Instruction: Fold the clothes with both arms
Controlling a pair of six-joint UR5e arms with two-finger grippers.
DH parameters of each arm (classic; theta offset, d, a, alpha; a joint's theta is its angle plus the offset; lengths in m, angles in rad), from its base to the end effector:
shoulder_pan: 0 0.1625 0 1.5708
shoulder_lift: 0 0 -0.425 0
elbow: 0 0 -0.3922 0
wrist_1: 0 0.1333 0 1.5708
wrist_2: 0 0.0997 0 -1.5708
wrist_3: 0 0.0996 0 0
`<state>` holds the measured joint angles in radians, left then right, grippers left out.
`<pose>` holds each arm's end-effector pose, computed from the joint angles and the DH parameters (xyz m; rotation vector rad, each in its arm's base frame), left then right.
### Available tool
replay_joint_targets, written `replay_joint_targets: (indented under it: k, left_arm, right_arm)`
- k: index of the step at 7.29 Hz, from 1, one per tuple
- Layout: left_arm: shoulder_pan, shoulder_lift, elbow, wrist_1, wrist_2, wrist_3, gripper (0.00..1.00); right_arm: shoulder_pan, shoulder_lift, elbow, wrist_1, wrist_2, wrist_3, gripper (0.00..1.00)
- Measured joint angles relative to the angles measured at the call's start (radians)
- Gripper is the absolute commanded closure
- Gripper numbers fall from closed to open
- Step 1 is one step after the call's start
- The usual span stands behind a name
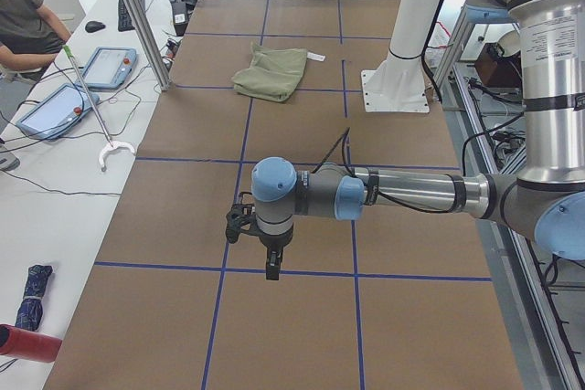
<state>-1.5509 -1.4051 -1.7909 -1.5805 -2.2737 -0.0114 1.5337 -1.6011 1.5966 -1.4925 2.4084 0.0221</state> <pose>-0.0604 -0.4272 0.6298 0.0504 0.7035 0.0307 0.0413 -0.4855 0.6482 0.0446 -0.8389 -0.0450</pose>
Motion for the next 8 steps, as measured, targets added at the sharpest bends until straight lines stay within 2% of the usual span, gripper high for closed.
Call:
replay_joint_targets:
  k: [8]
  left_arm:
    - [0.000,0.000,-0.004,0.000,-0.001,-0.059,0.00]
  right_arm:
    - [-0.001,0.005,-0.004,0.000,0.000,-0.001,0.00]
